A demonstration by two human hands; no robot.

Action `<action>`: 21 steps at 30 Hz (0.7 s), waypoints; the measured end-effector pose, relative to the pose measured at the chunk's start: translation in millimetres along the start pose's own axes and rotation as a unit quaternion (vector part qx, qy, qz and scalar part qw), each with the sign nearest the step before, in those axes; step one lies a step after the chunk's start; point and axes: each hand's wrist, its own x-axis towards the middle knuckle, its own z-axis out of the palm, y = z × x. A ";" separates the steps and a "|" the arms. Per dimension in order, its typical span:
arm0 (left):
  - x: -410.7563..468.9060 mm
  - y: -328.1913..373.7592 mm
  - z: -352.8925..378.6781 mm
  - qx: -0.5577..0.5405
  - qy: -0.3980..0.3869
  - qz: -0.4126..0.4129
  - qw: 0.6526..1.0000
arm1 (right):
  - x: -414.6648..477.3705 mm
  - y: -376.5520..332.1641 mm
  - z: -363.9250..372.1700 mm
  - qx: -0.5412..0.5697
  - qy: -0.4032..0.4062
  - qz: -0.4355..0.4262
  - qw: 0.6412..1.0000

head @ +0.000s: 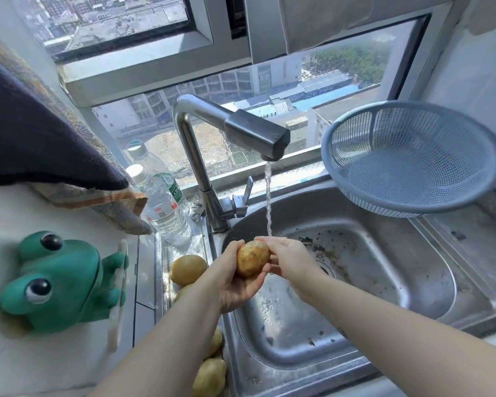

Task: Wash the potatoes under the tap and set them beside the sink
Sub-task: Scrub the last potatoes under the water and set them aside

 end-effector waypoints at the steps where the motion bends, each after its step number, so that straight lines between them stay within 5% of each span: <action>1: 0.2 -1.0 1.2 -0.006 0.010 0.003 1.000 | -1.3 2.3 2.9 -0.040 0.006 -0.017 0.999; 8: -3.7 -12.2 18.8 -0.070 0.038 0.043 0.996 | -2.4 15.0 9.4 -0.167 0.013 -0.131 0.977; 14: -6.1 -29.7 30.7 0.063 0.008 0.114 0.991 | 10.6 10.5 2.4 -0.005 0.138 0.036 0.990; 21: 2.7 -19.0 12.3 0.202 0.034 0.179 0.962 | 12.3 2.5 -20.8 0.016 0.013 0.046 0.999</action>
